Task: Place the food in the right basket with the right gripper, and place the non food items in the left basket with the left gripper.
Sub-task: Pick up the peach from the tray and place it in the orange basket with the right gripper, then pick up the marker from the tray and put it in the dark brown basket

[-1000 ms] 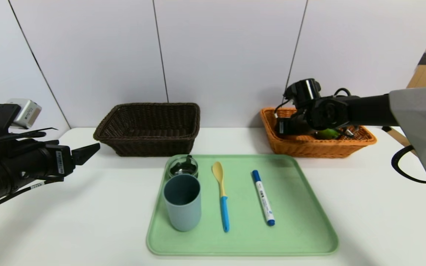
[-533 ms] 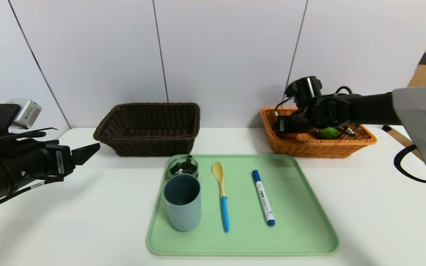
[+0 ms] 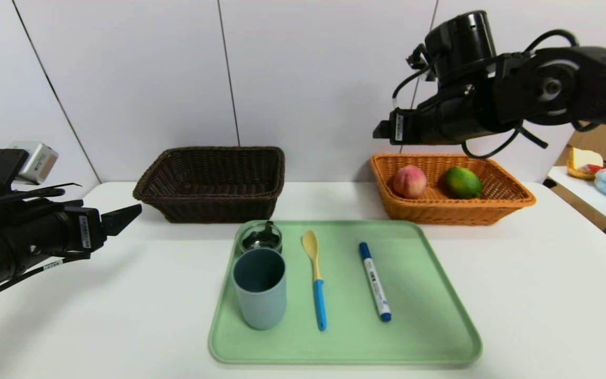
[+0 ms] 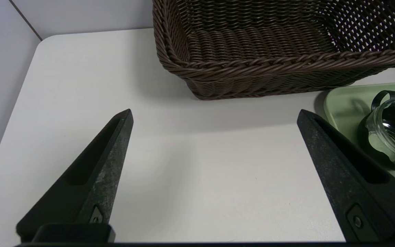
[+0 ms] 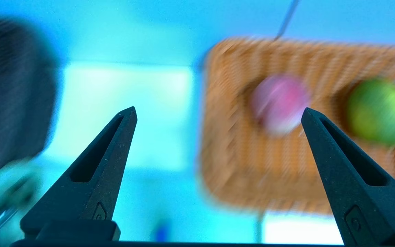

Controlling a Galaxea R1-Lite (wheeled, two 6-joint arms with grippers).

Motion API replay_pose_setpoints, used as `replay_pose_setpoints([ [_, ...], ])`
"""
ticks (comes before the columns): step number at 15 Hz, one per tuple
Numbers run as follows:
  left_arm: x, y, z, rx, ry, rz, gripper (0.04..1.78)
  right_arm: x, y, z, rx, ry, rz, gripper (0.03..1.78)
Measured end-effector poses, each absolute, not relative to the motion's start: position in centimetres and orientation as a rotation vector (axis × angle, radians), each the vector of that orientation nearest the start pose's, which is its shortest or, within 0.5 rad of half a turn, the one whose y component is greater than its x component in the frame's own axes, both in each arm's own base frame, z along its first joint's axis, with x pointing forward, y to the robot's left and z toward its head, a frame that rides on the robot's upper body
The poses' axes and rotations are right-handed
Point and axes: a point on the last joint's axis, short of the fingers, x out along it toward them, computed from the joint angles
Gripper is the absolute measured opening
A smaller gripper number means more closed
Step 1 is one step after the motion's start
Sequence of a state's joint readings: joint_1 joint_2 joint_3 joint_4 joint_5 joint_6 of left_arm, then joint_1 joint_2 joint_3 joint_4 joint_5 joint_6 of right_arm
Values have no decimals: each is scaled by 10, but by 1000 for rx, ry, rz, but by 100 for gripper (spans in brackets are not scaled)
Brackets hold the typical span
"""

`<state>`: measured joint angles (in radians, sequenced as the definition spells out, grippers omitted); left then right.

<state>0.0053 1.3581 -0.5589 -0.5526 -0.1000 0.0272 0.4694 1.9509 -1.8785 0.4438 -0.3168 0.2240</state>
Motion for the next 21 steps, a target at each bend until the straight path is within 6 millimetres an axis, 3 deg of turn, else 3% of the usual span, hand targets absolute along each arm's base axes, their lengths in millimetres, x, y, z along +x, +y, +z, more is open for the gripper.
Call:
replay_pose_setpoints([
  [3, 212, -1, 196, 17, 234, -98, 169, 279, 181, 309, 56, 618, 154, 167],
  [7, 211, -1, 195, 18, 229, -100, 169, 250, 188, 292, 52, 763, 150, 169],
  [13, 210, -2, 192, 16, 243, -102, 169, 255, 211, 229, 7, 954, 95, 169],
  [18, 210, -2, 192, 14, 227, -102, 169, 270, 226, 174, -33, 1017, 73, 169],
  [21, 212, -2, 191, 12, 230, -102, 169, 276, 229, 152, -48, 1046, 62, 169],
])
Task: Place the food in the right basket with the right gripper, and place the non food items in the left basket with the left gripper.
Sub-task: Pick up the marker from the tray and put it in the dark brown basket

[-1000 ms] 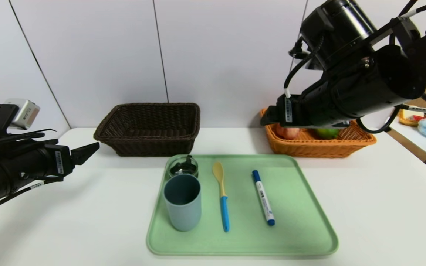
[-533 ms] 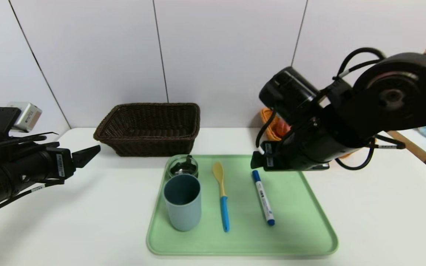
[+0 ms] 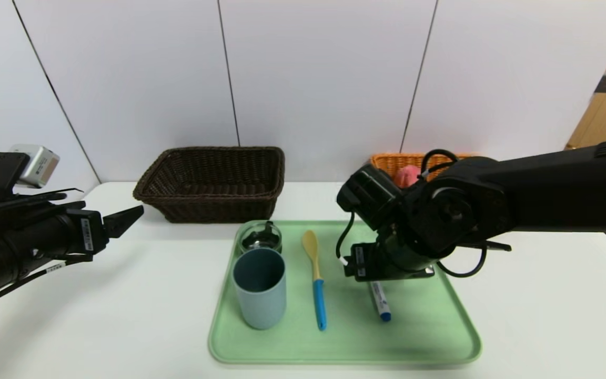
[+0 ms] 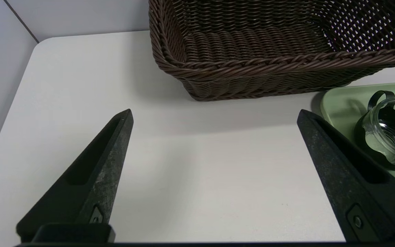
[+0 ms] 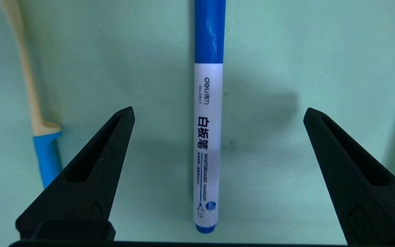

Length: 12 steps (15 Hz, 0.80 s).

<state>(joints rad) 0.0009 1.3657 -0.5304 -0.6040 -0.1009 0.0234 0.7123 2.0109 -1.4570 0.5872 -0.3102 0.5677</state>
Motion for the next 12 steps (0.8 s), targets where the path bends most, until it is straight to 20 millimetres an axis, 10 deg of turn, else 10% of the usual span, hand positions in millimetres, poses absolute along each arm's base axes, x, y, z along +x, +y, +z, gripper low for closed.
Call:
replay_pose_setpoints([
  [12, 218, -2, 187, 9, 246, -101, 169, 277, 229, 131, -50, 1075, 72, 170],
])
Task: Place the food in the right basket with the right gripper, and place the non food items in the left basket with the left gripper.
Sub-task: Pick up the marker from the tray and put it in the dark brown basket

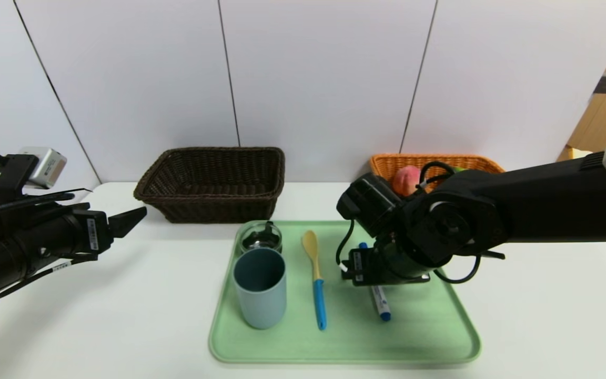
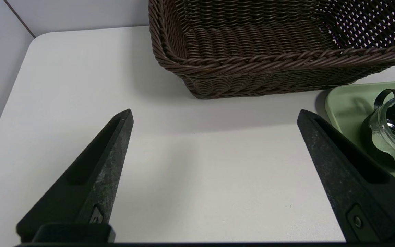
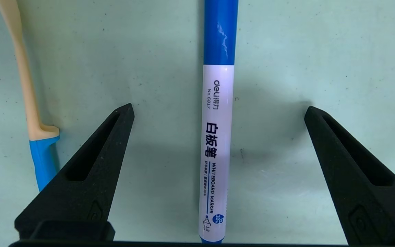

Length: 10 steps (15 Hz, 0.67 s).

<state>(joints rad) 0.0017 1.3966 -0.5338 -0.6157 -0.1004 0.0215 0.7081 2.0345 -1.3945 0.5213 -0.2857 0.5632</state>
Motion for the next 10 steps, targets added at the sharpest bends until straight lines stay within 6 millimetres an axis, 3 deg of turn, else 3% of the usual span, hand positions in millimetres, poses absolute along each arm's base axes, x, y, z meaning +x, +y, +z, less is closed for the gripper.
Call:
replay_pose_setpoints([
  [4, 218, -2, 186, 9, 247, -101, 169, 277, 229, 132, -56, 1072, 68, 170],
  [10, 218, -2, 186, 12, 249, -102, 169, 276, 229, 132, -60, 1073, 67, 92],
])
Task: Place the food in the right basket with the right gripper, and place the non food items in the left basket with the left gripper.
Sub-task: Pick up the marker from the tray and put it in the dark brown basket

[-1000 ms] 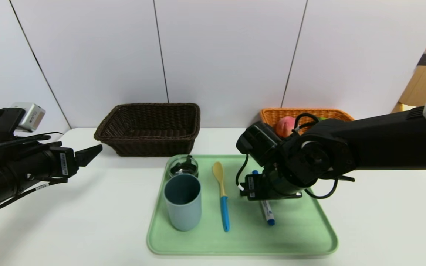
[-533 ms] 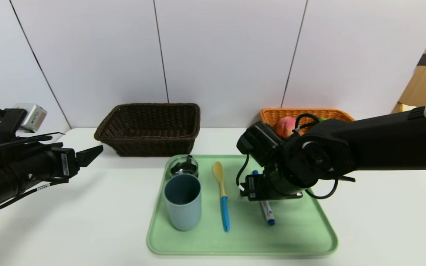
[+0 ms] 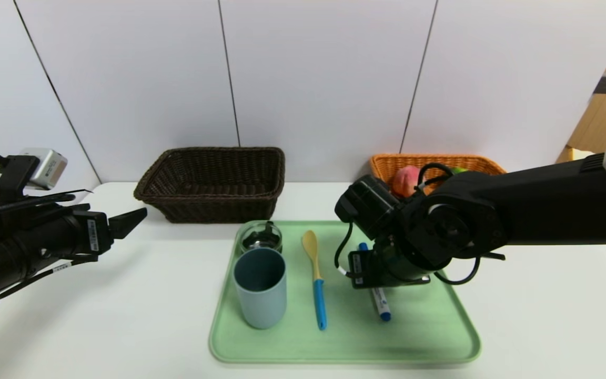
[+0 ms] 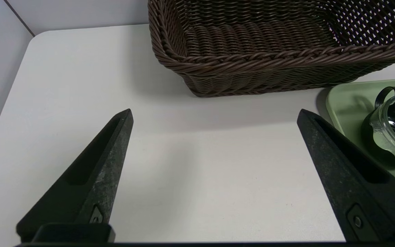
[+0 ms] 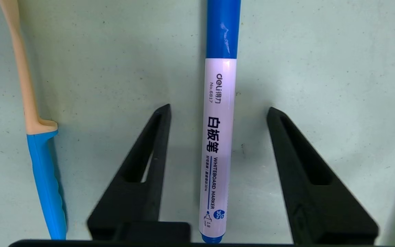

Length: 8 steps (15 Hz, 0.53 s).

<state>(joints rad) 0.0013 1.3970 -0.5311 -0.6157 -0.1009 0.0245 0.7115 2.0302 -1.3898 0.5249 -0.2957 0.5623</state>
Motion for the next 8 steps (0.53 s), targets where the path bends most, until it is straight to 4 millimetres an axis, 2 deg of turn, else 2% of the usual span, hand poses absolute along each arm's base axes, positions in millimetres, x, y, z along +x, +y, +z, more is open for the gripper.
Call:
replay_pose_setpoints([
  [2, 218, -2, 186, 12, 247, -102, 169, 275, 229, 132, -60, 1071, 69, 75],
  [3, 218, -2, 186, 13, 247, -102, 169, 275, 229, 133, -63, 1071, 71, 34],
  [4, 218, -2, 186, 12, 247, -102, 169, 275, 230, 133, -63, 1070, 72, 15],
  [8, 218, -2, 186, 13, 247, -102, 169, 273, 234, 132, -69, 1060, 86, 15],
])
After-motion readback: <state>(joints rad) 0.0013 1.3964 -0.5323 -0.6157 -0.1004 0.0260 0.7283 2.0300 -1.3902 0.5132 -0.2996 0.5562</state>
